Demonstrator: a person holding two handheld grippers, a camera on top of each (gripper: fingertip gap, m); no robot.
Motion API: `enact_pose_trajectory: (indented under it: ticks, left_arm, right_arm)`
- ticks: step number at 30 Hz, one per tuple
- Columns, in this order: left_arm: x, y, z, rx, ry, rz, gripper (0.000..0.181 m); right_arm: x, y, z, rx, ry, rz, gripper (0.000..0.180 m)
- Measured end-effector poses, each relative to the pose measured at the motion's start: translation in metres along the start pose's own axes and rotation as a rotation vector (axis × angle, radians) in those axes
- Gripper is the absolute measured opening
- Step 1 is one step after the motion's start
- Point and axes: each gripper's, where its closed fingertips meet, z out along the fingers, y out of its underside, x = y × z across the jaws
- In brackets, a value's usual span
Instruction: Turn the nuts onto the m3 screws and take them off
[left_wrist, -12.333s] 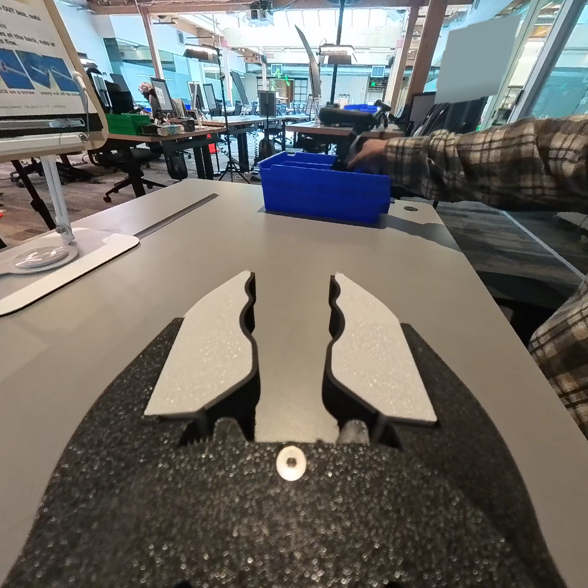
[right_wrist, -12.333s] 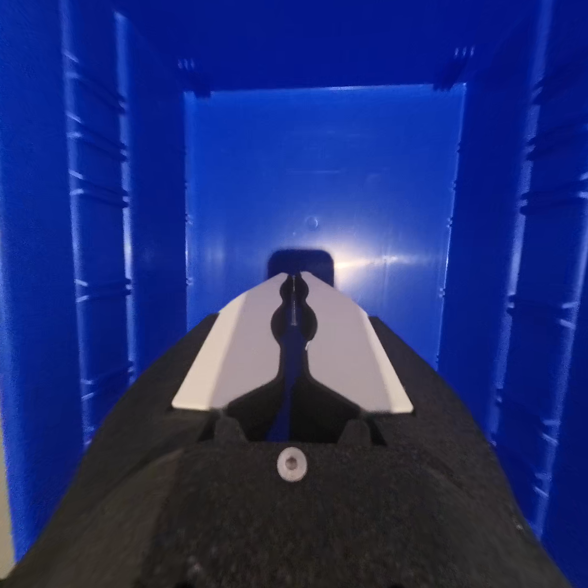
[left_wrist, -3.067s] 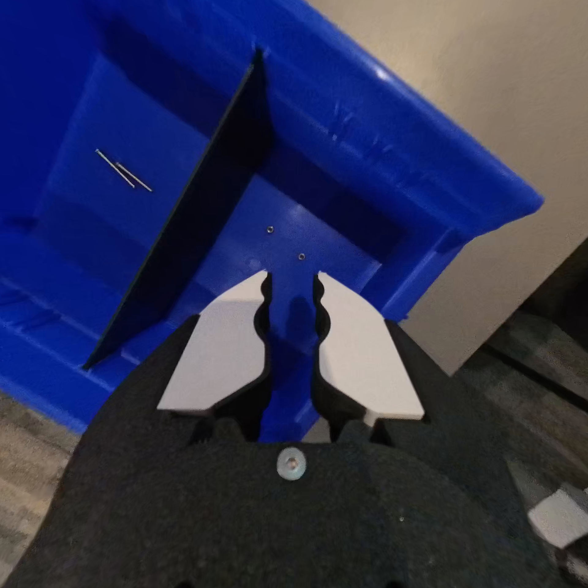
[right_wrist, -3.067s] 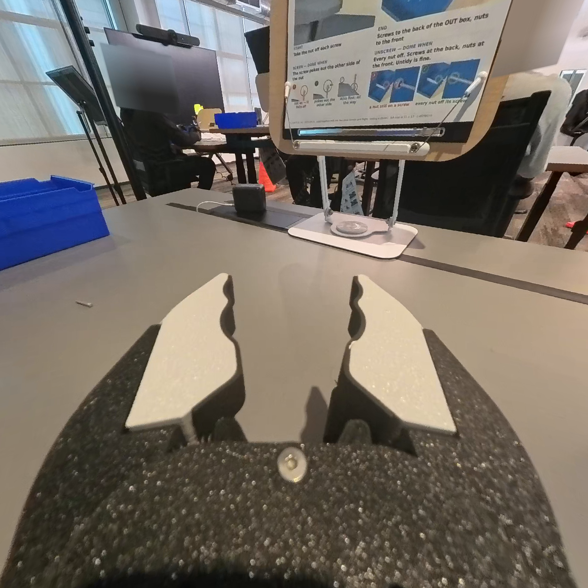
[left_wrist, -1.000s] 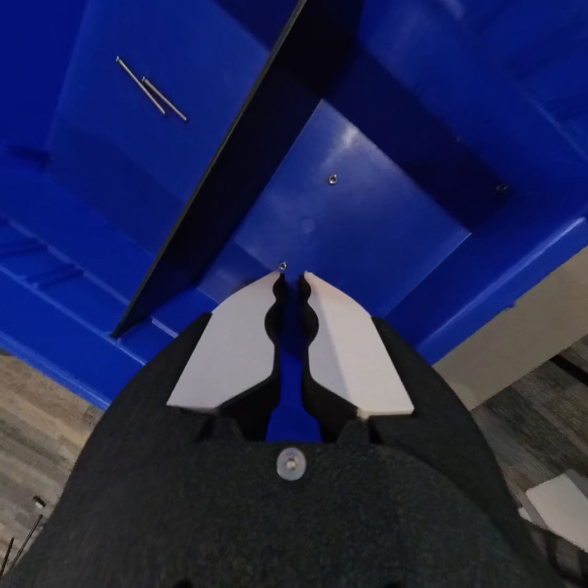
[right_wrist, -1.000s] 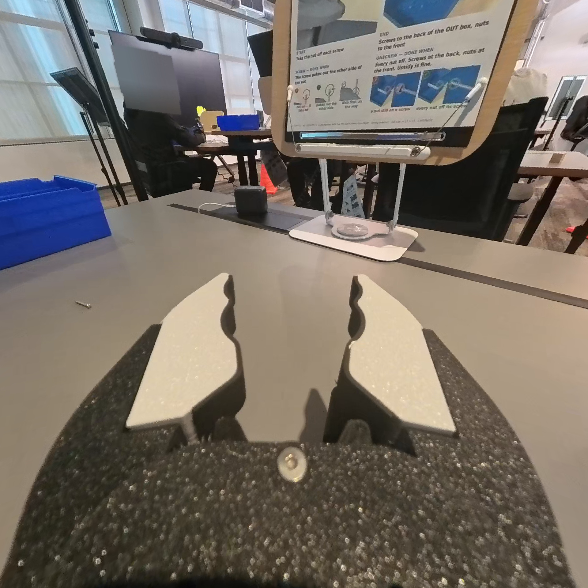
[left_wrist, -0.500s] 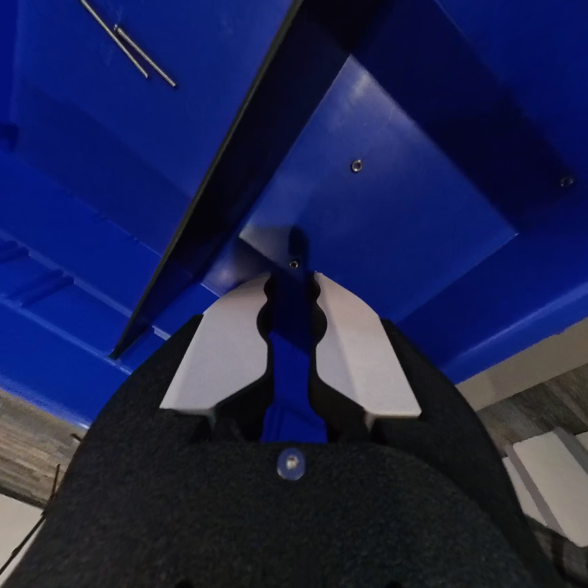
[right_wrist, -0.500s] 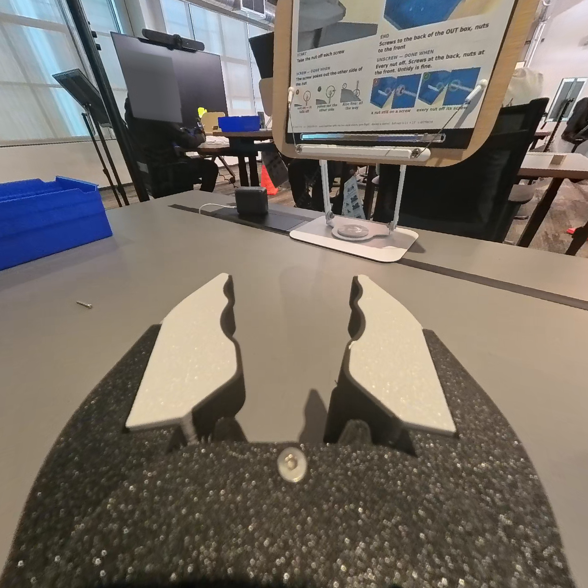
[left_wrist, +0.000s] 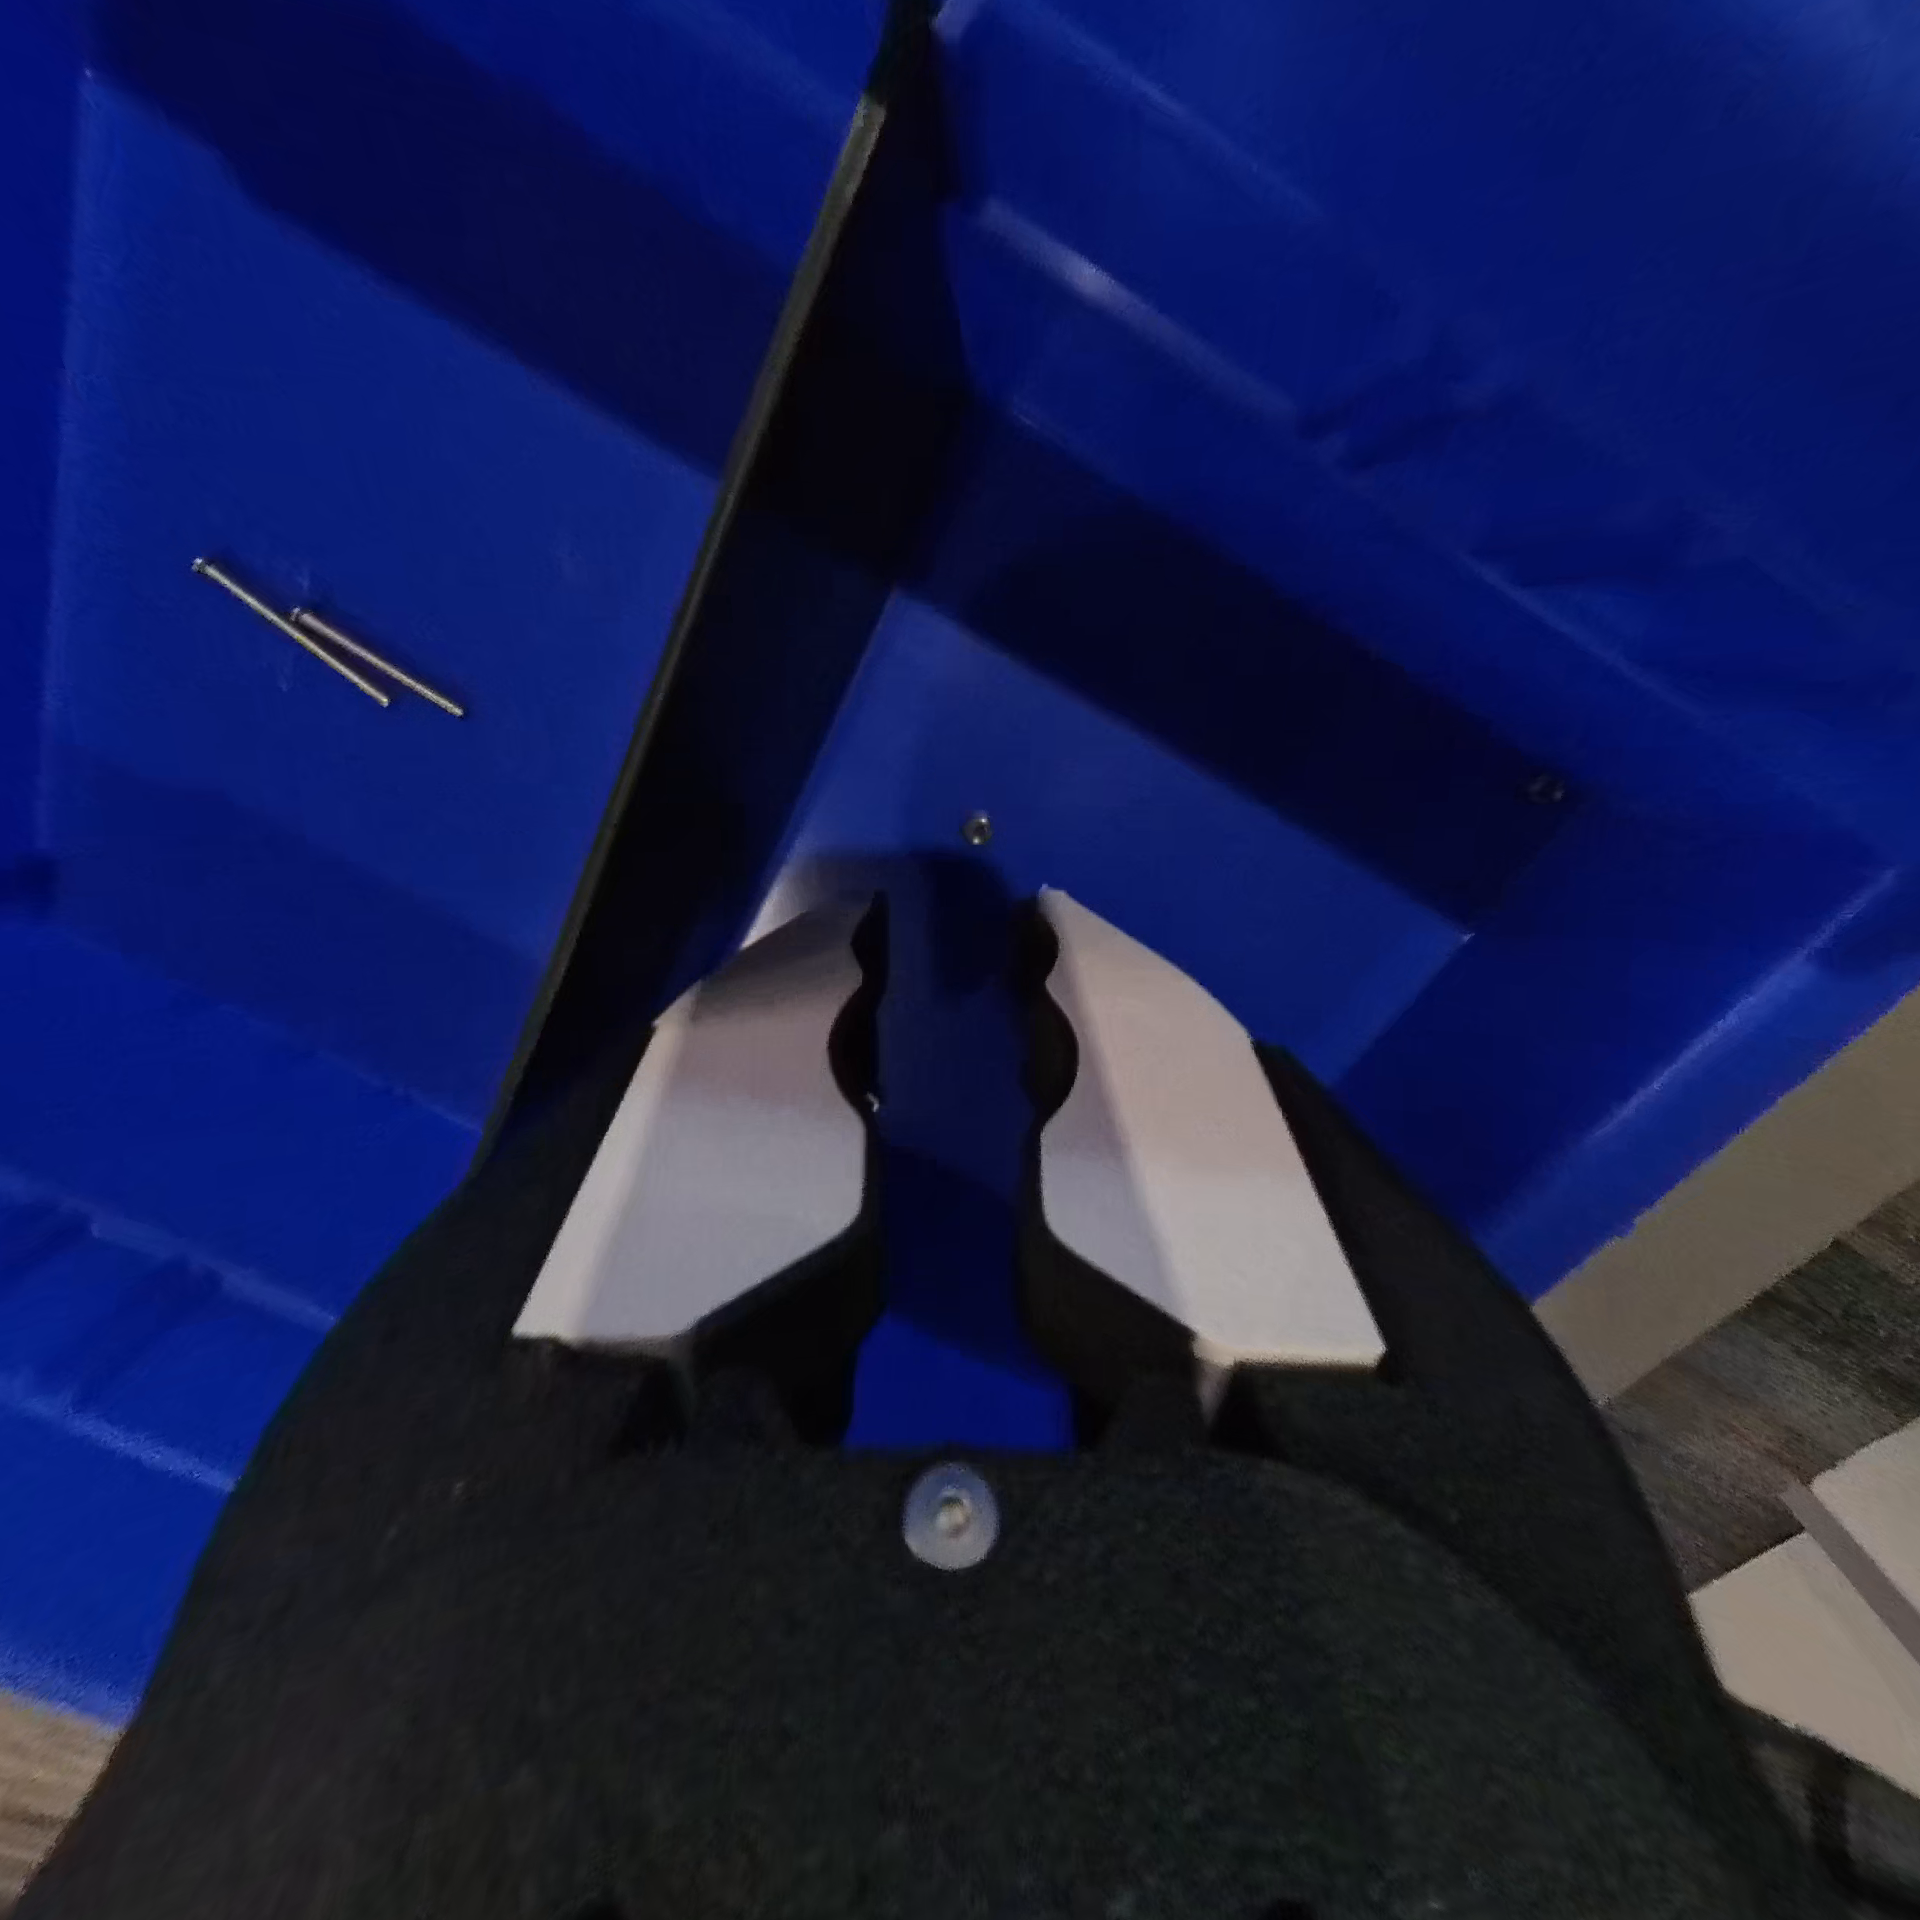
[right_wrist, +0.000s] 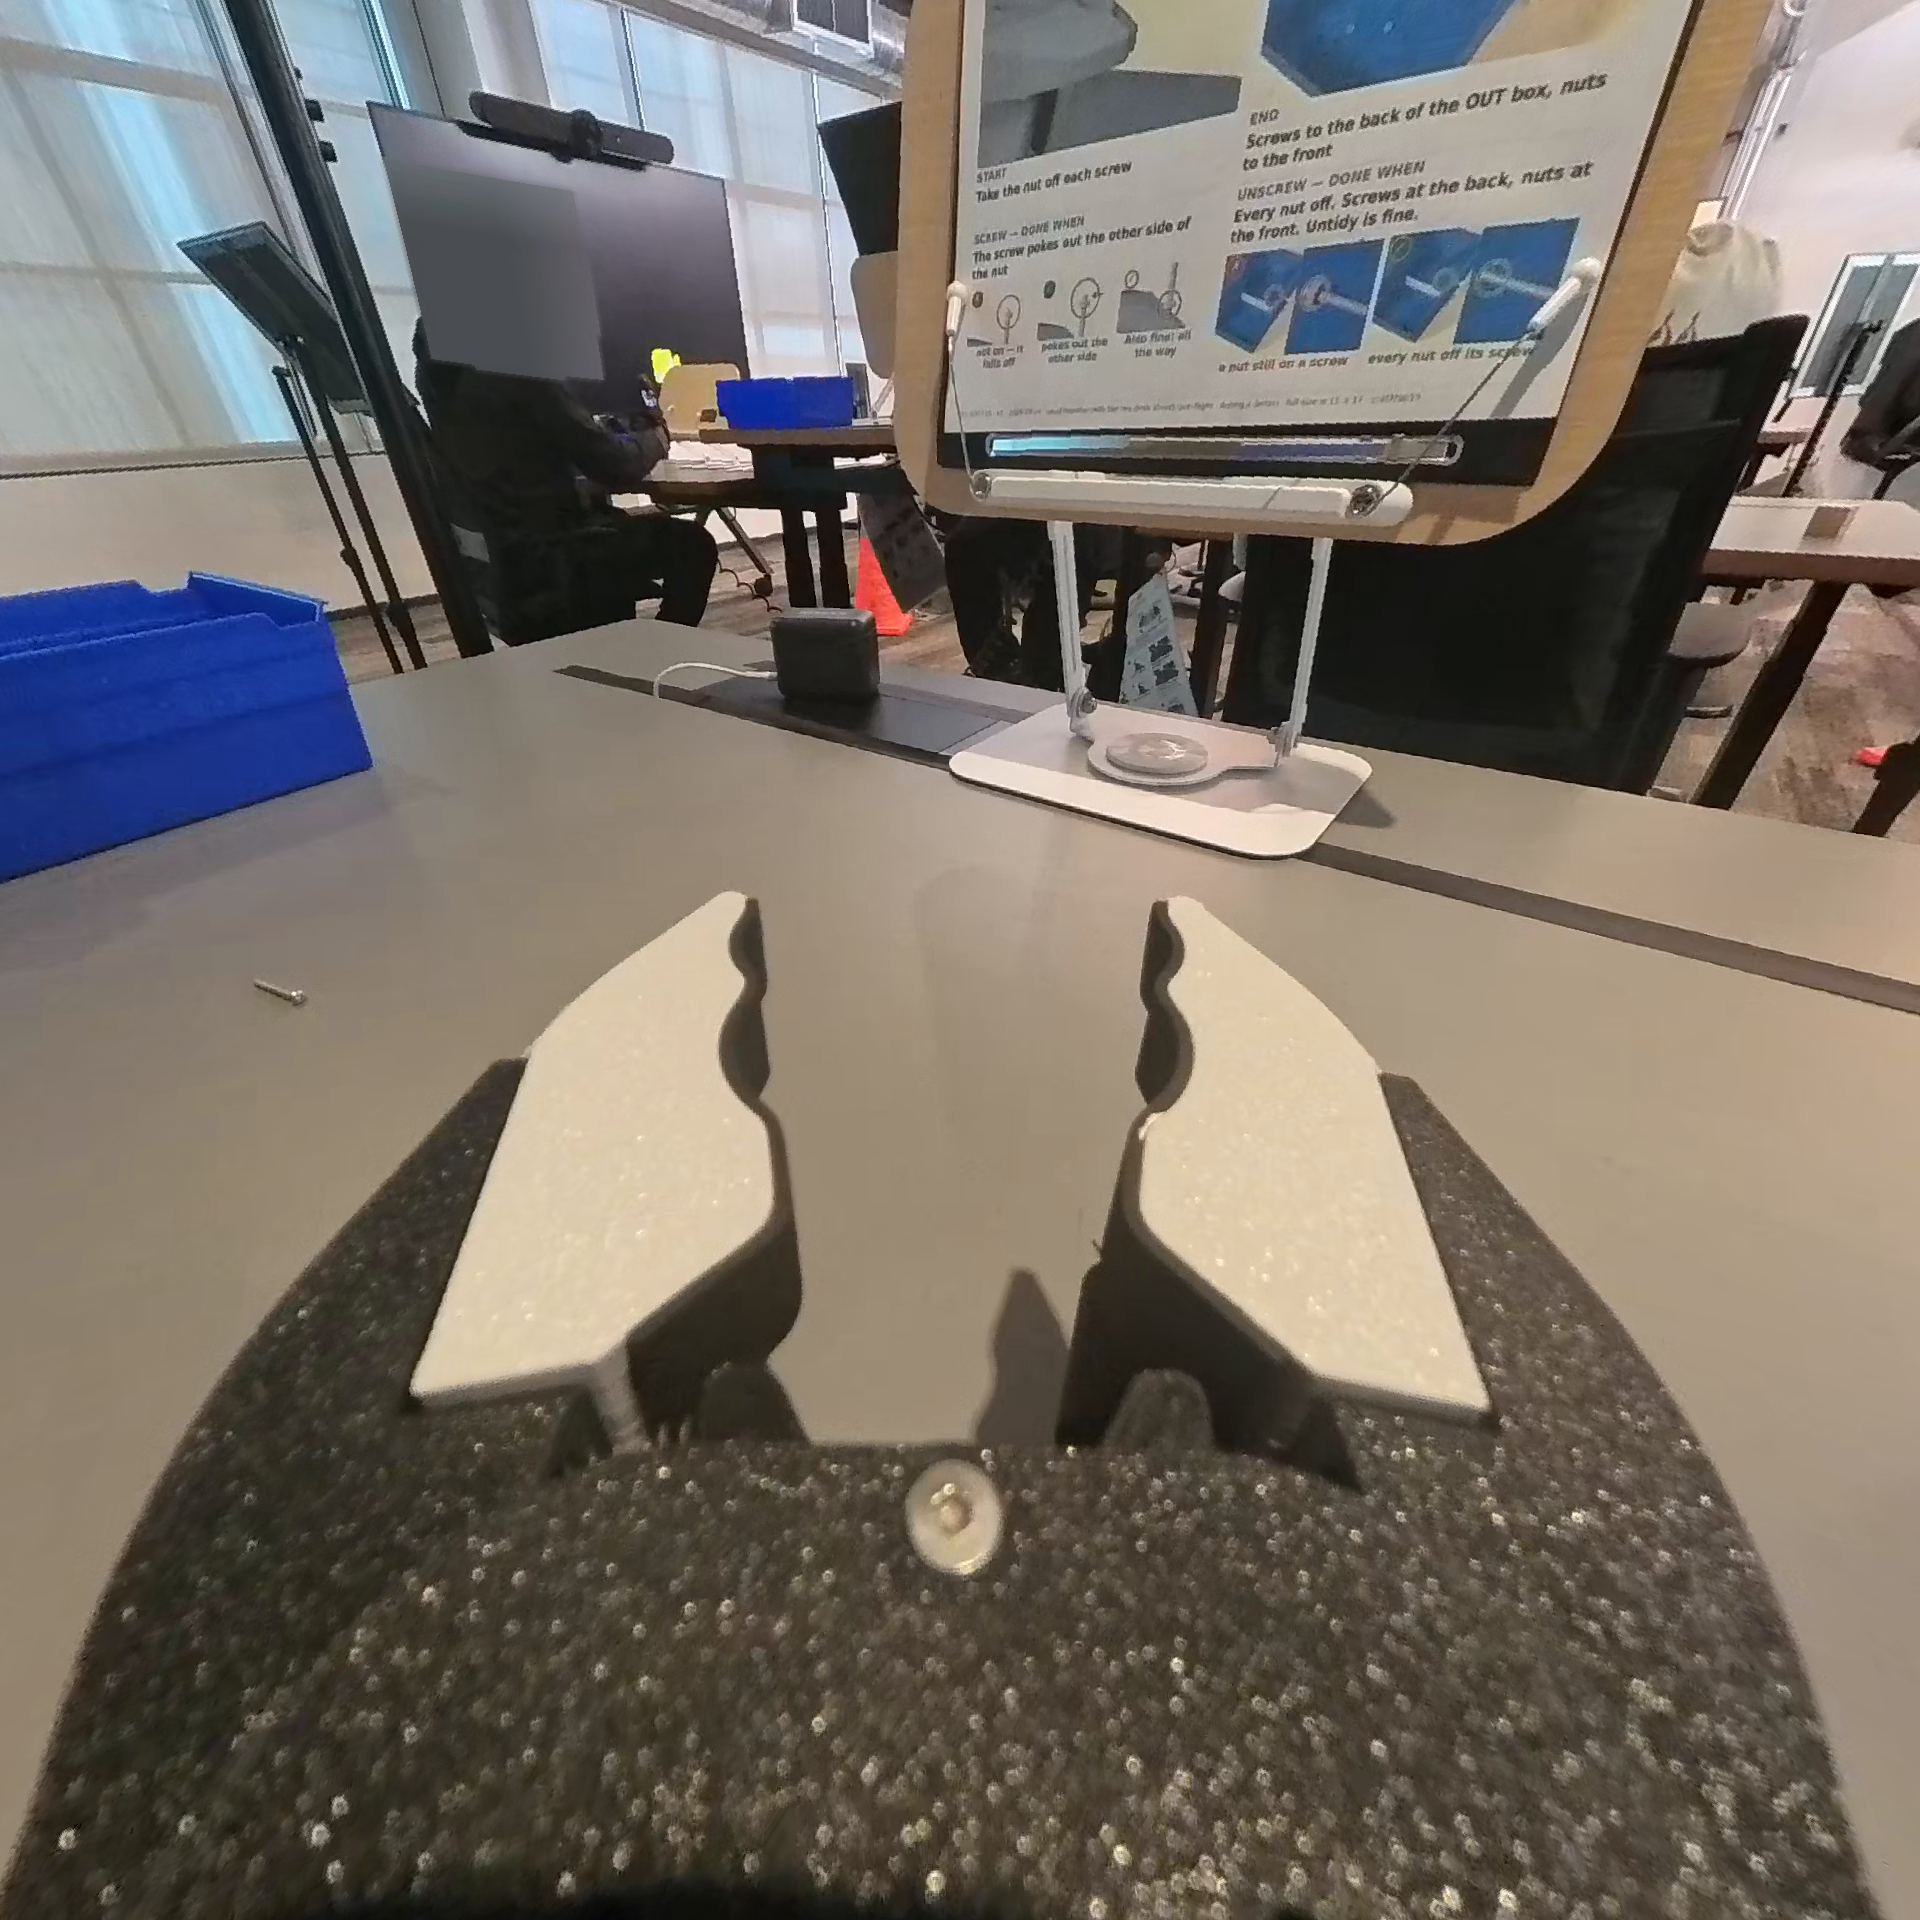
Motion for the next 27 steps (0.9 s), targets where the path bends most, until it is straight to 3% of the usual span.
enact_pose_trajectory:
  ticks: [13, 27]
  left_arm:
    - [0.005, -0.007, 0.012, 0.081, 0.046, 0.028, 0.026]
    - [0.008, -0.008, 0.013, 0.099, 0.079, 0.029, 0.015]
  right_arm:
    - [0.0, 0.003, 0.002, -0.015, 0.001, -0.003, 0.07]
    - [0.0, 0.003, 0.001, -0.016, 0.002, 0.0, 0.07]
